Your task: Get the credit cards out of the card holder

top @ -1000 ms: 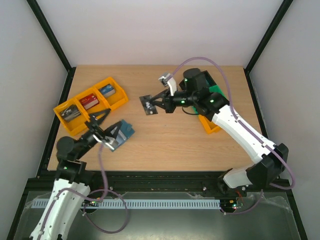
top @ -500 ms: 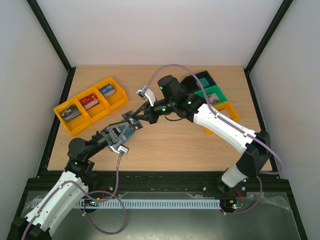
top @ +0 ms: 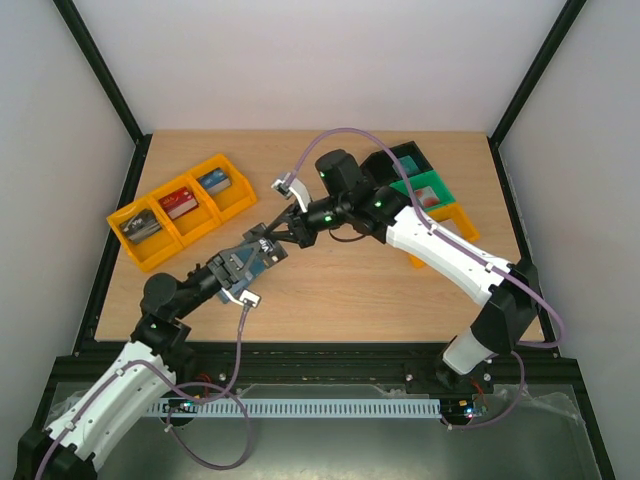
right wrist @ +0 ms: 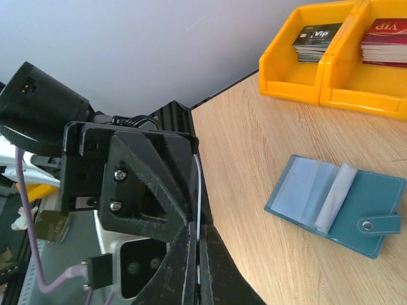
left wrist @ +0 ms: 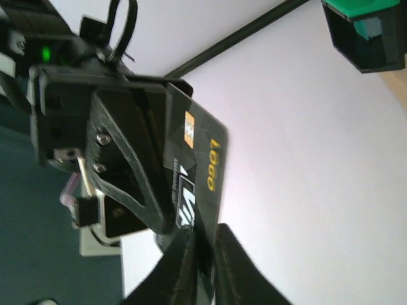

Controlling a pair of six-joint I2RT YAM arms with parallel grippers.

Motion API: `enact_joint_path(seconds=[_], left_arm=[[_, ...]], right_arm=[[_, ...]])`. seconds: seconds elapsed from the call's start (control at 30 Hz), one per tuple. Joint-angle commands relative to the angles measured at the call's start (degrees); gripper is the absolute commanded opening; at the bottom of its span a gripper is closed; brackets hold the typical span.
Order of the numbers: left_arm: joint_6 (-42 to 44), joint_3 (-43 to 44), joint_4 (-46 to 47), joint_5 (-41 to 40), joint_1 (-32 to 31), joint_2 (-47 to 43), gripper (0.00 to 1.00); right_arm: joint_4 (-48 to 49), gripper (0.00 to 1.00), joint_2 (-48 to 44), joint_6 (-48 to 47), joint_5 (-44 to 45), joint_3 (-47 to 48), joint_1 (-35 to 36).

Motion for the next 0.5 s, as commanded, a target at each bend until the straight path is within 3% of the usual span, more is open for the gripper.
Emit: enact_joint_path(seconds=[0.0,0.23,0.3,0.37,0.47], left_arm=[[-3.8,2.1,0.2,-1.7,-2.2,-0.7,0.03],[-11.5,4.4,-5.6,-5.6,-6.9,-3.0,0.02],[-18.5,6.9,-10.8,-8.0,-9.3,-3.6,0.02],[-32.1,10.4,-14.4,-10.9,-11.5,-3.7,0.02],[-65.5,17.6,-20.4,-12.8,-11.8,-1.8,0.02]], right_arm=[[-0.2,0.02,-0.2,-0.3,-1.8,1.8,0.4],[-2.0,0.02,-1.7,-2.7,-1.4,2.3,0.1],[-2.0,0.19,-2.9,-3.1,-1.3,2.4,-0.7],[-1.3,0.42,-5.2,-3.6,-0.6,1.5,-2.0],[3.8,0.63,-10.6,-3.0,0.1,-2.5,-4.8]])
